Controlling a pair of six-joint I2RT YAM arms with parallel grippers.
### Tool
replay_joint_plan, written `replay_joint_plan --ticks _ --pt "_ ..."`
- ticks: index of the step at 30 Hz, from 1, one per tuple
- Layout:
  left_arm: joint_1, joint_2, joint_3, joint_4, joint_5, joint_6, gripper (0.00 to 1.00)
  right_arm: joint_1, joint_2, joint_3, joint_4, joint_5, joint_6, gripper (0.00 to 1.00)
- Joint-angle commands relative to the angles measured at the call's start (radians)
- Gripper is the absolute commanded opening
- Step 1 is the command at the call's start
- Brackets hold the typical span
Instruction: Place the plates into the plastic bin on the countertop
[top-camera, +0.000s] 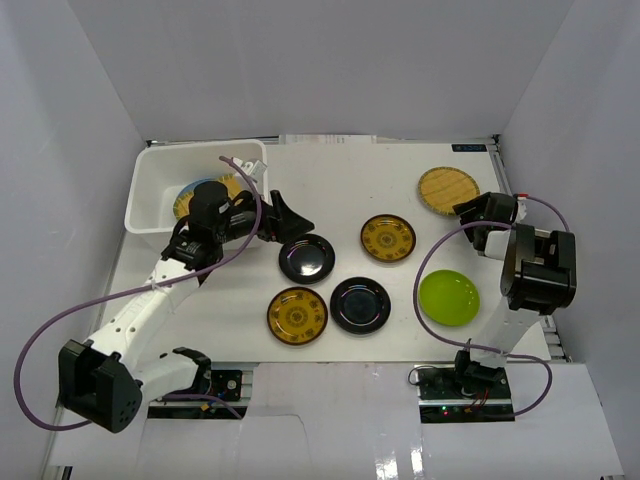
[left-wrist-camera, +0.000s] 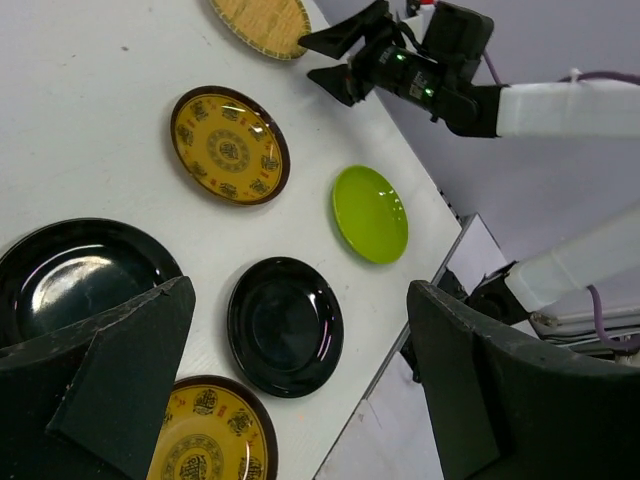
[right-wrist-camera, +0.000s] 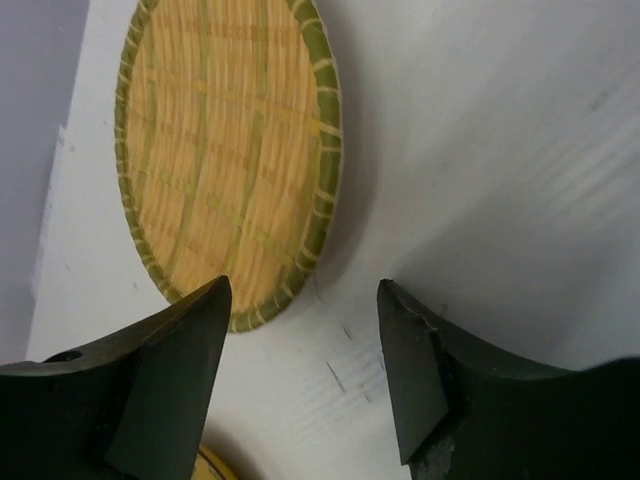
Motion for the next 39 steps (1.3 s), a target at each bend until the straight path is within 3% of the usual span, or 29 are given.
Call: replay_joint_plan --ticks 1,2,6,9,15,19,26,32,37,39 --pt "-0.031 -0.025 0.018 0.045 0.035 0.033 0.98 -0.007 0.087 0.070 0.104 -0.042 0.104 0.65" --pt "-0.035 -0.019 0.025 0.043 0.051 0.039 0.98 -0.007 0.125 0.075 0.159 -0.046 0.121 0.62" --pt "-0.063 0.002 0.063 0.013 0.038 0.056 0.98 -0.009 0.207 0.109 0.244 -0.082 0.217 0.26" --pt "-0.075 0.016 0.098 -0.006 0.021 0.065 0.98 -0.012 0.207 0.104 0.325 -0.114 0.228 0.09" --pt "-0.086 0.120 0.193 -0.052 0.001 0.056 0.98 -0.010 -0.005 -0.029 0.562 -0.235 0.250 0.08" --pt "-0.094 0.212 0.310 -0.070 0.003 0.025 0.98 0.013 -0.138 -0.083 0.601 -0.368 0.302 0.08" --pt "-0.127 0.383 0.455 -0.109 -0.095 0.053 0.95 0.176 -0.269 -0.152 0.669 -0.560 0.407 0.08" --pt "-0.144 0.495 0.497 -0.109 -0.198 0.088 0.91 0.327 -0.315 -0.175 0.718 -0.637 0.445 0.08" --pt "-0.144 0.502 0.480 -0.121 -0.296 0.106 0.69 0.372 -0.352 -0.203 0.726 -0.640 0.442 0.08" --pt "-0.146 0.480 0.463 -0.112 -0.326 0.108 0.45 0.378 -0.355 -0.207 0.719 -0.640 0.435 0.08"
